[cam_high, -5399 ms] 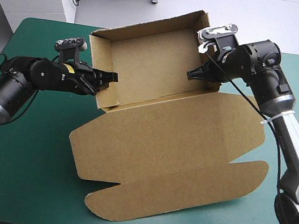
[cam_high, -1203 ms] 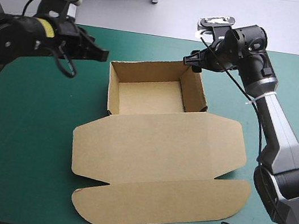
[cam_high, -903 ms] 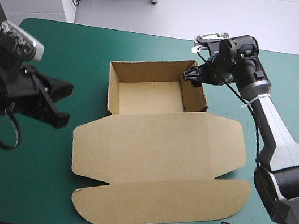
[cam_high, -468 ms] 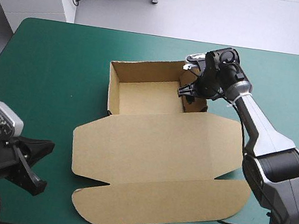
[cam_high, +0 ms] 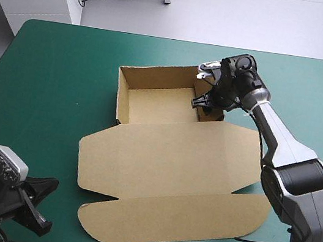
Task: Fold the box
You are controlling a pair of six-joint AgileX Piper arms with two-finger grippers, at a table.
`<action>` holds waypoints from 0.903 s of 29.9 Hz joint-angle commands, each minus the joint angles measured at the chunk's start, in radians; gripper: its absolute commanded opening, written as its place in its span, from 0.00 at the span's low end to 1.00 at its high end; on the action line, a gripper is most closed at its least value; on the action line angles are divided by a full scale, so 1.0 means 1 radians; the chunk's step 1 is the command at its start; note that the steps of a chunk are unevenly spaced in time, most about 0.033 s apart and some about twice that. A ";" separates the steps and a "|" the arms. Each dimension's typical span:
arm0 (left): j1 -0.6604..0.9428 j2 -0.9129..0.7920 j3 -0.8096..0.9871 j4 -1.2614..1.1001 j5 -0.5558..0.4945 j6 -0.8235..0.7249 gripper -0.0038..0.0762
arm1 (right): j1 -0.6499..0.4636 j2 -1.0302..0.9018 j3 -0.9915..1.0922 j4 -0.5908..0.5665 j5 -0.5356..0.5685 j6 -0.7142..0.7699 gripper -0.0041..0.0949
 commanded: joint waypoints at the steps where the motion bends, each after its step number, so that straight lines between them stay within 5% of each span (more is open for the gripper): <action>1: -0.006 0.007 0.002 -0.022 -0.088 0.001 0.04 | -0.007 -0.049 -0.020 -0.004 0.008 0.000 0.40; 5: -0.006 0.007 0.006 -0.019 -0.098 0.001 0.04 | -0.007 -0.049 -0.034 -0.012 0.008 -0.006 0.03; 11: -0.006 0.007 0.006 -0.019 -0.141 0.001 0.04 | -0.008 -0.084 -0.036 -0.046 0.008 -0.049 0.02; 23: -0.006 0.007 0.006 -0.012 -0.147 0.001 0.04 | -0.151 -0.418 -0.163 -0.531 -0.005 -0.037 0.02; 27: -0.006 0.007 0.006 -0.012 -0.147 0.001 0.04 | -0.304 -0.468 -0.163 -0.491 -0.017 -0.011 0.02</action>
